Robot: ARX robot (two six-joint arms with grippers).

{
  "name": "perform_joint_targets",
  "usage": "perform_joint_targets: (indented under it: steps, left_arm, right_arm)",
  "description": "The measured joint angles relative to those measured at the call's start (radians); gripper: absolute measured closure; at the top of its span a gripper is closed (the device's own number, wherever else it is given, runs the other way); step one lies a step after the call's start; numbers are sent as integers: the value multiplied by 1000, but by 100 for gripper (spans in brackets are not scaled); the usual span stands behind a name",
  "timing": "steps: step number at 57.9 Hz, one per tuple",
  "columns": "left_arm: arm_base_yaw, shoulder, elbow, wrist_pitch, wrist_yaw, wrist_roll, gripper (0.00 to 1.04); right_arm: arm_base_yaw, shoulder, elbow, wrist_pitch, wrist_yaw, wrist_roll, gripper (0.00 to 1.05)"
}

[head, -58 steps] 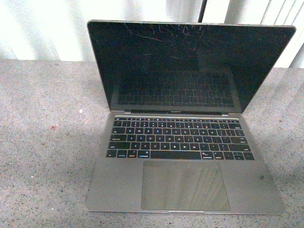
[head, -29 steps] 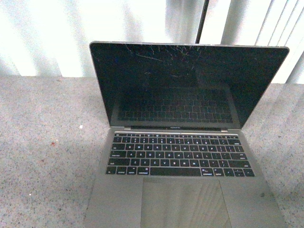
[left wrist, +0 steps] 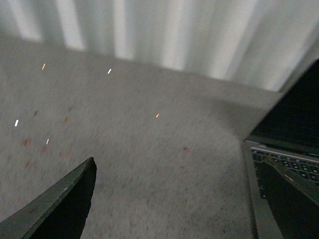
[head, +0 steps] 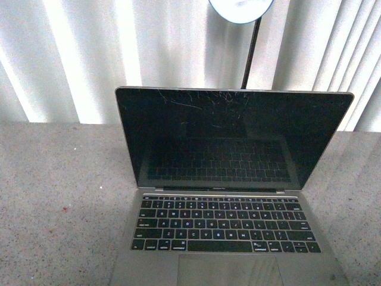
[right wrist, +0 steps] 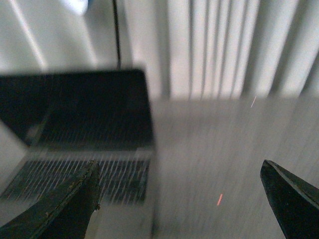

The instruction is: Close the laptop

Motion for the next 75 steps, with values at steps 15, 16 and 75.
perform_joint_targets:
  steps: [15, 16, 75]
  left_arm:
    - [-61, 617, 219, 661, 241, 105, 7]
    - [-69, 640, 231, 678, 242, 116, 7]
    - [-285, 1445, 1091, 290, 143, 534, 30]
  right_arm:
    - [-44, 516, 179, 300, -238, -164, 7]
    - [-44, 554, 199, 330, -236, -188, 7]
    - [31, 1318, 843, 290, -286, -1112, 61]
